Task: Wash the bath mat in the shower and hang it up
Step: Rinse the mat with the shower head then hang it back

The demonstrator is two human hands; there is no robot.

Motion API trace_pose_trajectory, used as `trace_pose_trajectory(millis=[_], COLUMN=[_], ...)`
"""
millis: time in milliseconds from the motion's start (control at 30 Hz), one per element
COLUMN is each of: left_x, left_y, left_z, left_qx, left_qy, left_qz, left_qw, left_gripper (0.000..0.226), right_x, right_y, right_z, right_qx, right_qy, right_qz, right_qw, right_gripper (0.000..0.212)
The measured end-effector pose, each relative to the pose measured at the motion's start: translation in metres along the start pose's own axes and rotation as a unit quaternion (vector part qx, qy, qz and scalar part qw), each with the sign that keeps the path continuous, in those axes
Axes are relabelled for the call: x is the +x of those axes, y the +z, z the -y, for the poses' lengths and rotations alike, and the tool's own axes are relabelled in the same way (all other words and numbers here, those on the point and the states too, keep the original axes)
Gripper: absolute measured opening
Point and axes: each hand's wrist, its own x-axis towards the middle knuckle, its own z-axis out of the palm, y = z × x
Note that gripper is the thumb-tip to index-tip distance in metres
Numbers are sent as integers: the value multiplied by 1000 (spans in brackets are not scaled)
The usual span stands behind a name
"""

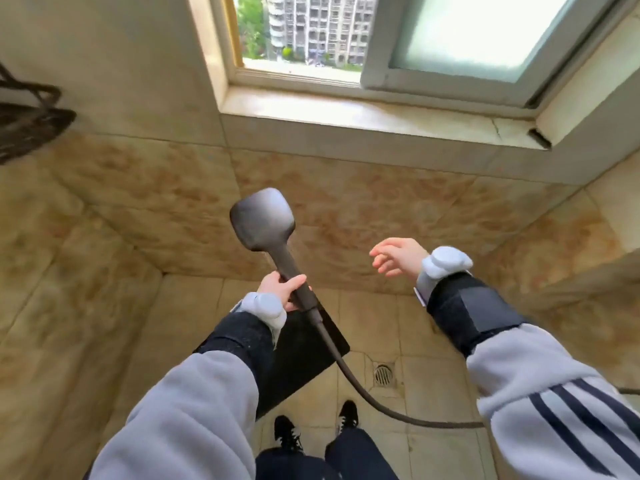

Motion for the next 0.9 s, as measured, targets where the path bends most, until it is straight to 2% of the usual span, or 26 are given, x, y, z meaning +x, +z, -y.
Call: trace_pose_trajectory(millis=[67,133,233,300,400,500,633,800,900], left_x=[3,-1,0,4,17,35,61,84,101], left_y=[-34,-42,-70,-79,-84,-86,-87,-98,-117], left_z=[9,8,13,18,31,49,79,110,130], left_qx=[-30,-30,-76,-82,-65,-32,-49,-55,-84], left_qy=[6,11,18,28,25,-11,-56,-87,-81], left_qz=[-53,-70,-107,-144,-225,-269,-290,-254,-224], left_qw=[998,997,991,986,972,963,954,962,968], left_gripper=[26,19,22,21,21,35,33,37,41], right_x=[15,18,33,41,53,63,83,101,116], right_y=[53,82,149,185,224,244,274,301,326], right_z=[29,40,55,53,39,20,-15,-51,-73], right_qx=[-101,-170,-324,-380,-426,-412,-397,-351,-339], right_qy=[-31,-70,-136,-155,-183,-188,-179,-151,-161], right_qz=[62,84,182,252,297,287,261,227,219], right_qw=[992,979,918,877,835,844,861,896,901], right_gripper=[20,18,41,55,56,53,45,33,29])
